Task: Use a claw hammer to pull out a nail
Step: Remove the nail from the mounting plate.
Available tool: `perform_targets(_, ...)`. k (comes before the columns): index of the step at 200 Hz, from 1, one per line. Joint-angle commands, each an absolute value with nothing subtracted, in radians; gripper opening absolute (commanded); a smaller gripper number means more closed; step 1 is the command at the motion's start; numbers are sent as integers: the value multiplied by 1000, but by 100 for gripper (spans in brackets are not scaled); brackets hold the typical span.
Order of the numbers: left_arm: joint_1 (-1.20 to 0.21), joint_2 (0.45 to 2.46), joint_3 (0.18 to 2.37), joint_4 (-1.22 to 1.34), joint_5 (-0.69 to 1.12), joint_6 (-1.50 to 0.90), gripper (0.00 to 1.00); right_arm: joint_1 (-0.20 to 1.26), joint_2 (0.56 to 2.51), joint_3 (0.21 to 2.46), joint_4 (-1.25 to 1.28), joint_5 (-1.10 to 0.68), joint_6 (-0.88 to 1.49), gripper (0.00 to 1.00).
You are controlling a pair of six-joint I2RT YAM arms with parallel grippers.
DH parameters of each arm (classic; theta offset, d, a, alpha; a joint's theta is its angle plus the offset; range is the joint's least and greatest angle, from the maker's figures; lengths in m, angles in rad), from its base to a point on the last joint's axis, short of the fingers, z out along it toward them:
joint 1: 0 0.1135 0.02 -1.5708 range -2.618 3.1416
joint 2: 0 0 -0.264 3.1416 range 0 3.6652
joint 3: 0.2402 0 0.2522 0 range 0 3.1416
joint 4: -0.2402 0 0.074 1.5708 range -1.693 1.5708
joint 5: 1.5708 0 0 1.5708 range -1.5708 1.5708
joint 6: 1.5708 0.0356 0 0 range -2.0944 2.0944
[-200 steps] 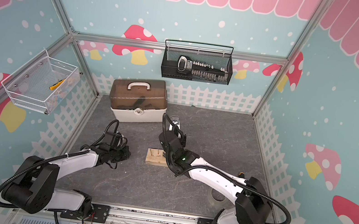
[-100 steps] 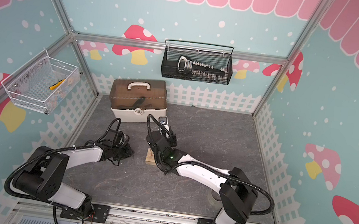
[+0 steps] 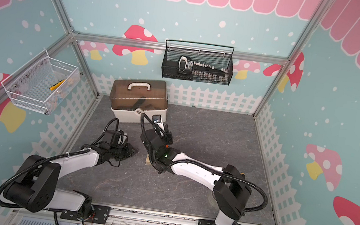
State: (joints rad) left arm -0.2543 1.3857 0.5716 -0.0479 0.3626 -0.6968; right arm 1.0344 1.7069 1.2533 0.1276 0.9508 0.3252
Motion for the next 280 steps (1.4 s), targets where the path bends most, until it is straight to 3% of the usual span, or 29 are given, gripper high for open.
perform_targets(1,-297,1407,581,5,404,-710,30,1038,1712,1295,199,977,285,0)
perform_targets(53,-400,1515,639,59,428,-706,30,1037,1717,1271,293,949,254,0)
perform_targets(200,-402,1563,637,94,444,-719,28,1036,1689,1209,300,992,147,0)
perform_targets(280,-402,1561,636,85,440,-717,28,1030,1770,1297,301,988,132,0)
